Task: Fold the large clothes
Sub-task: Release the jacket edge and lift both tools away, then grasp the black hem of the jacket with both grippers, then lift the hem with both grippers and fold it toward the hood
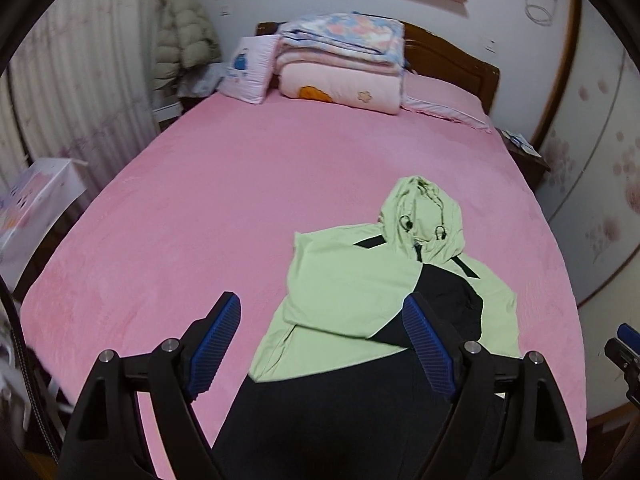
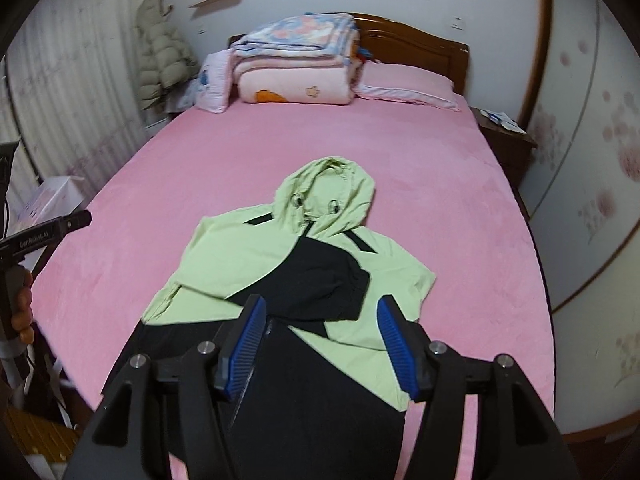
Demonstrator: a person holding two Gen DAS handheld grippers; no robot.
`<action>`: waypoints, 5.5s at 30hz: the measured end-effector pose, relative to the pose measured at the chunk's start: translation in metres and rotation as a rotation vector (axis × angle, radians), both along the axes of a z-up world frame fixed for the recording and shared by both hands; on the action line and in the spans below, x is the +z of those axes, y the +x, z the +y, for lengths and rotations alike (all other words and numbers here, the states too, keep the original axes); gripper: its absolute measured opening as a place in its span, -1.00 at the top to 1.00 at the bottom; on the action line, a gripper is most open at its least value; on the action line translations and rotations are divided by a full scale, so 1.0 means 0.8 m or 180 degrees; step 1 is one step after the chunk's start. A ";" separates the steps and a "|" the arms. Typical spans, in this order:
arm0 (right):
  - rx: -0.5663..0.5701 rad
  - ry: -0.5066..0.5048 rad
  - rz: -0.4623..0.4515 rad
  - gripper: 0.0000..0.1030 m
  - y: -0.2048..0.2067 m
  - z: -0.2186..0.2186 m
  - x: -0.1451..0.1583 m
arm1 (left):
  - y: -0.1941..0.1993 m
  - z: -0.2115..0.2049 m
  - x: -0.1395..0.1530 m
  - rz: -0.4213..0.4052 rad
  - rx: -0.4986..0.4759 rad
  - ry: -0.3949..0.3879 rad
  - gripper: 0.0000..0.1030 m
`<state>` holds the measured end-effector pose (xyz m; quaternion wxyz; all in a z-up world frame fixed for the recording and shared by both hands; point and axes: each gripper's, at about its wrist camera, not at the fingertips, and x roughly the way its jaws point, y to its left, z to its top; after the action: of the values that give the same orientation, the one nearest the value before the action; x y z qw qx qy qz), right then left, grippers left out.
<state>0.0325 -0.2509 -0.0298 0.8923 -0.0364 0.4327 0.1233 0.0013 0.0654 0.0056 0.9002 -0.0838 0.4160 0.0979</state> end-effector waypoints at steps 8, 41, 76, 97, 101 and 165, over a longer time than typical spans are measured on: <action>-0.0142 0.0153 -0.0284 -0.13 -0.057 0.013 0.023 | -0.070 0.028 -0.003 0.0050 0.0082 -0.0098 -0.60; -0.1091 0.0079 0.0045 -0.13 -0.243 -0.012 -0.171 | -0.170 0.088 -0.295 0.0824 -0.0456 -0.0177 -0.60; -0.1327 0.0706 0.1032 0.18 -0.253 -0.168 -0.377 | -0.184 0.166 -0.408 0.1166 -0.0749 -0.0975 -0.64; -0.0986 0.0669 0.0981 0.67 -0.203 -0.154 -0.280 | -0.141 0.116 -0.293 0.1146 -0.0406 -0.0976 0.91; -0.0813 0.0897 0.0697 0.67 -0.148 -0.153 -0.204 | -0.090 0.115 -0.214 0.0776 -0.0117 -0.1271 0.92; -0.1331 0.0176 0.0324 0.90 0.359 -0.164 -0.337 | 0.439 0.053 -0.375 0.0350 -0.0099 0.1069 0.92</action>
<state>0.3199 -0.3818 -0.2992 0.8761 0.0849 0.4718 -0.0510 0.3524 0.1075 -0.2945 0.8789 0.0797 0.4436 0.1564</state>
